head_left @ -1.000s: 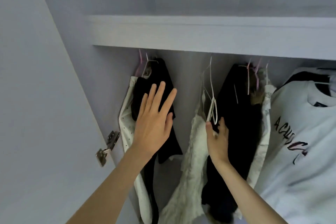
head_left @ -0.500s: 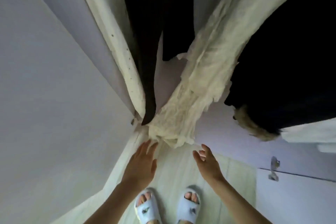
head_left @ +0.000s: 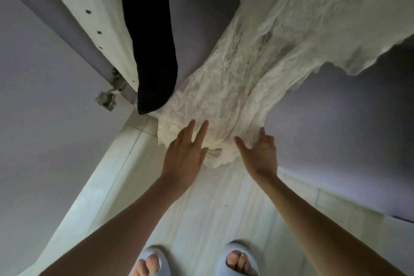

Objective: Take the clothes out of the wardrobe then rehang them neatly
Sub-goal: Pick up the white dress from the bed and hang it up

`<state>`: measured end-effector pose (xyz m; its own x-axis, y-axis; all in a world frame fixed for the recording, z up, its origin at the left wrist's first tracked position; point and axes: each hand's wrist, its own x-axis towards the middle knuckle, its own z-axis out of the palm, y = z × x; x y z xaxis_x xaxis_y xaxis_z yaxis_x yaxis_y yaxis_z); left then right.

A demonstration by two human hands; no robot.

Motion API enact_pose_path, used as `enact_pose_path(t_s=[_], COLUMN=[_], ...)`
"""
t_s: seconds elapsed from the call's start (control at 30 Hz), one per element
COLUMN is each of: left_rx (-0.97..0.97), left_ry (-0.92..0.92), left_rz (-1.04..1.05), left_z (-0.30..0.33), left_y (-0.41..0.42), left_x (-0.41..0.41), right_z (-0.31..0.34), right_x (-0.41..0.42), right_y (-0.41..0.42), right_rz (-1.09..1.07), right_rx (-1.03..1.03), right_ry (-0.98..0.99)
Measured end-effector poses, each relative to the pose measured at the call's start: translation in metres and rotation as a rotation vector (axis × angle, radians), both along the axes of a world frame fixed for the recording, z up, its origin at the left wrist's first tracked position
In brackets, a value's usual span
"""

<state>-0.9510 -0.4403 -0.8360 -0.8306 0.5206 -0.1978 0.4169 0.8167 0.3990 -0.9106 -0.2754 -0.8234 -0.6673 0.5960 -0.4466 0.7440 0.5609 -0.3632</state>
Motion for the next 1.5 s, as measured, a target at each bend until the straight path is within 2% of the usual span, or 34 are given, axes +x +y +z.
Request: enact_pose_path(t_s=[0.13, 0.23, 0.3, 0.4, 0.43, 0.5, 0.57, 0.63, 0.67, 0.77, 0.83, 0.93, 1.03, 1.13, 1.3, 1.43, 1.5], left_rx=[-0.149, -0.049, 0.082, 0.288, 0.350, 0.475, 0.586, 0.640, 0.620, 0.322, 0.169, 0.006, -0.080, -0.041, 0.271, 0.403, 0.394], left_ry=[-0.018, -0.028, -0.136, -0.165, -0.124, -0.010, 0.100, 0.109, 0.034, -0.258, -0.332, -0.330, -0.205, -0.045, 0.210, 0.312, 0.352], left_rz=[0.103, 0.111, 0.191, 0.353, 0.386, 0.428, 0.452, 0.427, 0.374, 0.181, 0.140, 0.031, -0.120, -0.150, -0.163, -0.123, -0.133], left_z=[-0.023, -0.026, -0.022, 0.005, 0.016, 0.049, 0.084, 0.106, 0.111, 0.117, 0.130, 0.167, 0.223, 0.303, 0.451, 0.554, 0.599], left_y=[0.037, 0.049, 0.054, 0.064, 0.067, 0.077, 0.084, 0.088, 0.088, 0.075, 0.061, 0.044, 0.036, 0.038, 0.021, 0.008, 0.012], left_x=[-0.030, -0.035, -0.031, -0.042, -0.051, -0.075, -0.091, -0.097, -0.097, -0.082, -0.071, -0.054, -0.052, -0.058, -0.053, -0.049, -0.049], right_z=[-0.029, -0.041, -0.038, -0.003, 0.010, 0.047, 0.080, 0.100, 0.108, 0.120, 0.135, 0.167, 0.222, 0.298, 0.441, 0.549, 0.603], right_x=[-0.014, -0.021, -0.028, -0.050, -0.057, -0.075, -0.089, -0.095, -0.094, -0.074, -0.056, -0.035, -0.027, -0.031, -0.019, -0.009, -0.011], right_y=[0.004, 0.010, 0.014, 0.016, 0.016, 0.021, 0.028, 0.035, 0.036, 0.034, 0.031, 0.024, 0.015, 0.008, -0.001, 0.003, 0.009], right_rz=[0.150, 0.104, -0.075, -0.607, -0.672, -0.666, -0.642, -0.608, -0.571, -0.428, -0.312, -0.087, 0.050, 0.074, -0.006, 0.039, 0.057], right_rx=[0.196, 0.174, 0.011, -0.583, -0.710, -0.833, -0.860, -0.862, -0.860, -0.811, -0.705, -0.465, -0.316, -0.300, -0.312, -0.294, -0.244], right_ry=[0.043, 0.211, 0.231, 0.361, 0.437, 0.583, 0.714, 0.783, 0.758, 0.478, 0.328, 0.190, 0.205, 0.272, 0.470, 0.617, 0.682])
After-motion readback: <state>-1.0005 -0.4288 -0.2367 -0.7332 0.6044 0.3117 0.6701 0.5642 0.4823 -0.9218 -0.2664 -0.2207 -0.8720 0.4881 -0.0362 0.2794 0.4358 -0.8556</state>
